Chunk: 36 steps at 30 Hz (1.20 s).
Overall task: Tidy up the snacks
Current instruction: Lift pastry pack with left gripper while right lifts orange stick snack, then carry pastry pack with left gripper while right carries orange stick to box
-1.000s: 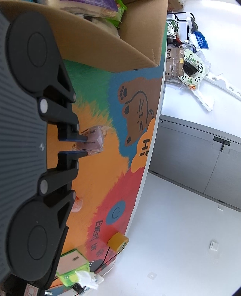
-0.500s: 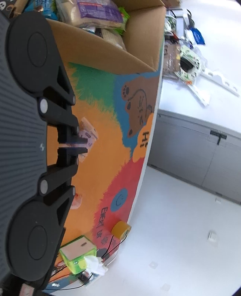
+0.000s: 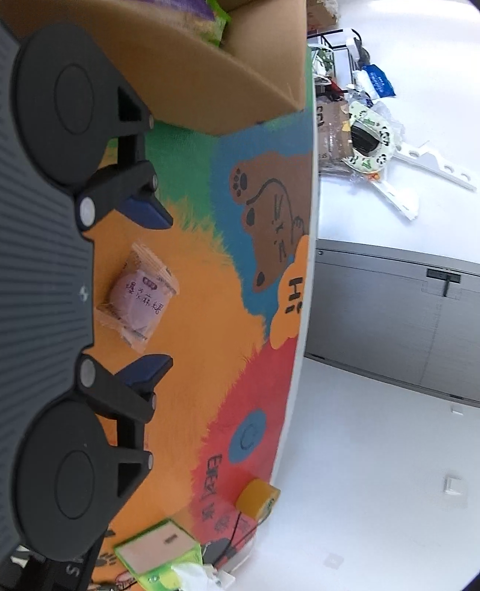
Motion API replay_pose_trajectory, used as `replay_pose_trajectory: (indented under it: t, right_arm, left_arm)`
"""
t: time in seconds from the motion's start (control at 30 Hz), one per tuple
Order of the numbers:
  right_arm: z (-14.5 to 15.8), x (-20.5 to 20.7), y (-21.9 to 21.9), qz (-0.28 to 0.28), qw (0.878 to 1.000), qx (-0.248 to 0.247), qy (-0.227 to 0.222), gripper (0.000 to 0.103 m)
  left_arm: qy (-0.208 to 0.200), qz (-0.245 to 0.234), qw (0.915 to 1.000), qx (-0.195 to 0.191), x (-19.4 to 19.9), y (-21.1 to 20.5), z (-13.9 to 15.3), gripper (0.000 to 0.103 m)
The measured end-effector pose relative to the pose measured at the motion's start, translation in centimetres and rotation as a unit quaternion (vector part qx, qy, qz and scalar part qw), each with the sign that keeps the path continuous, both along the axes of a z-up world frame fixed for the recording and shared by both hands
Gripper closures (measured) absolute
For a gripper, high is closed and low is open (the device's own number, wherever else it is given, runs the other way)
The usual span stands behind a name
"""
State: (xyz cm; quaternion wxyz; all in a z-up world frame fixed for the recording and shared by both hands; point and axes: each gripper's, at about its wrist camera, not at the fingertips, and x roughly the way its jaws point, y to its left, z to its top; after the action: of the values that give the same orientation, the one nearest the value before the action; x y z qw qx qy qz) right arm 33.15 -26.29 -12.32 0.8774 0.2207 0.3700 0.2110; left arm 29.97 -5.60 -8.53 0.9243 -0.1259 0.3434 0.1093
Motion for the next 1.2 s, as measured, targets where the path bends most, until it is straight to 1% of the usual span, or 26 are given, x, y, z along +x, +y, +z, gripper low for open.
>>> replay_pose_trajectory:
  t: [0.13,0.27,0.33,0.5,0.6,0.63,0.67,0.7,0.77,0.83,1.07,1.2]
  right_arm:
    - [-0.2,0.7,-0.2,-0.002,1.0,-0.002,0.003,0.083]
    - [-0.4,1.0,-0.2,-0.004,1.0,-0.003,0.005,0.083]
    - [-0.5,1.2,0.0,-0.002,1.0,-0.005,0.006,0.083]
    - [-0.8,1.1,0.8,0.005,1.0,-0.007,0.007,0.083]
    - [-0.7,1.2,1.0,0.006,1.0,-0.011,0.006,0.083]
    - [-0.7,1.1,1.0,0.006,1.0,-0.012,0.006,0.083]
    - [-0.6,1.1,1.0,0.006,1.0,-0.012,0.006,0.083]
    - [-0.6,1.0,1.1,0.006,1.0,-0.012,0.005,0.083]
    - [-0.5,1.0,1.1,0.007,1.0,-0.012,0.005,0.083]
    - [-0.4,0.8,1.2,0.008,1.0,-0.013,0.003,0.083]
    - [0.2,-0.3,1.2,0.01,1.0,-0.011,-0.006,0.084]
    - [0.7,-0.9,1.3,0.012,1.0,-0.009,-0.013,0.085]
  left_arm:
    - [0.011,-0.003,0.9999,0.004,1.1,-0.1,-1.0,0.03]
    - [0.03,-0.016,0.9993,0.012,2.0,-0.4,-2.0,0.029]
    - [0.031,-0.015,0.9993,0.013,2.2,-0.5,-2.3,0.027]
    - [0.027,-0.015,0.9994,0.015,2.2,-0.5,-2.6,0.026]
    - [0.023,-0.019,0.9994,0.016,2.1,-0.6,-2.6,0.035]
    - [0.021,-0.018,0.9995,0.016,2.0,-0.6,-2.6,0.042]
    - [0.019,-0.02,0.9995,0.015,1.8,-0.6,-2.6,0.047]
    - [0.018,-0.021,0.9995,0.014,1.7,-0.6,-2.5,0.054]
    - [0.018,-0.021,0.9996,0.008,1.4,-0.5,-2.4,0.058]
    - [0.016,-0.021,0.9997,0.004,1.1,-0.4,-2.2,0.064]
    - [0.014,-0.023,0.9996,-0.012,-0.3,-0.3,-1.4,0.067]
    - [0.001,-0.023,0.9996,-0.015,-1.5,-0.2,-0.4,0.067]
